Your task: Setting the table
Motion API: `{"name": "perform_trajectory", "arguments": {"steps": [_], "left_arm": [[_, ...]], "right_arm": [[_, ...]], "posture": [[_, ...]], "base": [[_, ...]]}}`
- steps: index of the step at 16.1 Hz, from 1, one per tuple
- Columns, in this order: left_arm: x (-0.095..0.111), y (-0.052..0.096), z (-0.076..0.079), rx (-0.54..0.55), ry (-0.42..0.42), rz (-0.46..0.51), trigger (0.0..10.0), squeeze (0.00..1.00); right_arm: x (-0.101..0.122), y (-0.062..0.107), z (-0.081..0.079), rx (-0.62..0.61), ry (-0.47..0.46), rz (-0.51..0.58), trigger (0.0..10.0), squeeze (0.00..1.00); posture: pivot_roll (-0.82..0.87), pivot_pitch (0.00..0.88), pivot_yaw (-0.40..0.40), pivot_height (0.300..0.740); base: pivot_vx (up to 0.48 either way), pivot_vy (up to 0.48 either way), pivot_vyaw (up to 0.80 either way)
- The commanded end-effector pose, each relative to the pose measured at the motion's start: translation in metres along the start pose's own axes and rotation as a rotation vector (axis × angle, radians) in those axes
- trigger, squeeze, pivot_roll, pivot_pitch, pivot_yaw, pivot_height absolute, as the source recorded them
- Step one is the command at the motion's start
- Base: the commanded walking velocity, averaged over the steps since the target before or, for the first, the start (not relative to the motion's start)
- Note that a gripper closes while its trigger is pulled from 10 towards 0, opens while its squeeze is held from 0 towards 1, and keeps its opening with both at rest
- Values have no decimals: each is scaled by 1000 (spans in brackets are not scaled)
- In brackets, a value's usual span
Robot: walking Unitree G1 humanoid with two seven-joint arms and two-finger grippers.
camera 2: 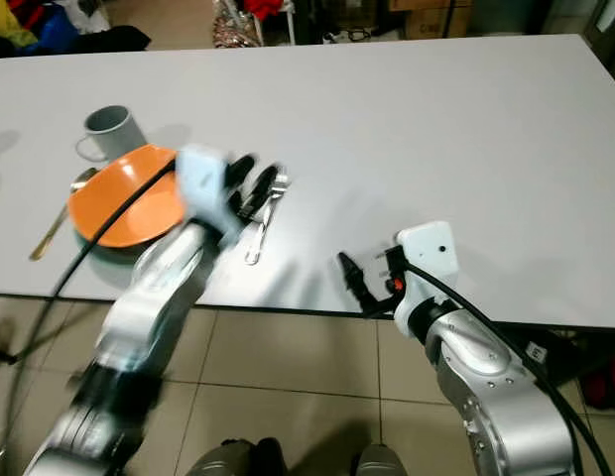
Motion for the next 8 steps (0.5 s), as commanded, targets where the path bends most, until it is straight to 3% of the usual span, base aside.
{"name": "perform_trajectory", "arguments": {"steps": [1, 2, 3, 6, 8], "left_arm": [[5, 6, 2, 0, -40, 13, 10000, 0], [-10, 25, 8, -3, -124, -33, 10000, 0], [-18, 35, 12, -7, -151, -52, 10000, 0], [-22, 61, 18, -3, -109, -113, 10000, 0], [-18, 66, 23, -18, -53, -95, 10000, 0]], "right_arm": [[-2, -1, -1, -8, -4, 3, 10000, 0], [-4, -2, 1, -35, -23, 7, 10000, 0], [-5, -1, 2, -43, -28, 10, 10000, 0], [-9, 3, 3, -69, -43, 12, 10000, 0], [-11, 7, 3, -87, -51, 11, 10000, 0]], "posture": [[-185, 65, 144, 740], [-178, 63, 138, 740], [-181, 65, 136, 740], [-184, 66, 132, 740], [-195, 68, 130, 740]], "base": [[0, 0, 0], [0, 0, 0], [0, 0, -800], [0, 0, -800], [0, 0, -800]]}}
Point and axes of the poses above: a point about 5 cm out from each wrist's last joint towards the gripper, its own y axis pointing back from the gripper into the wrist, its own x axis along the axis of the wrist's last joint, z = x × y, the point moved 3 cm from there along -y, pointing out of the wrist towards the gripper, and after that the axes turned 15 degrees about -y, right-handed, at the moved point
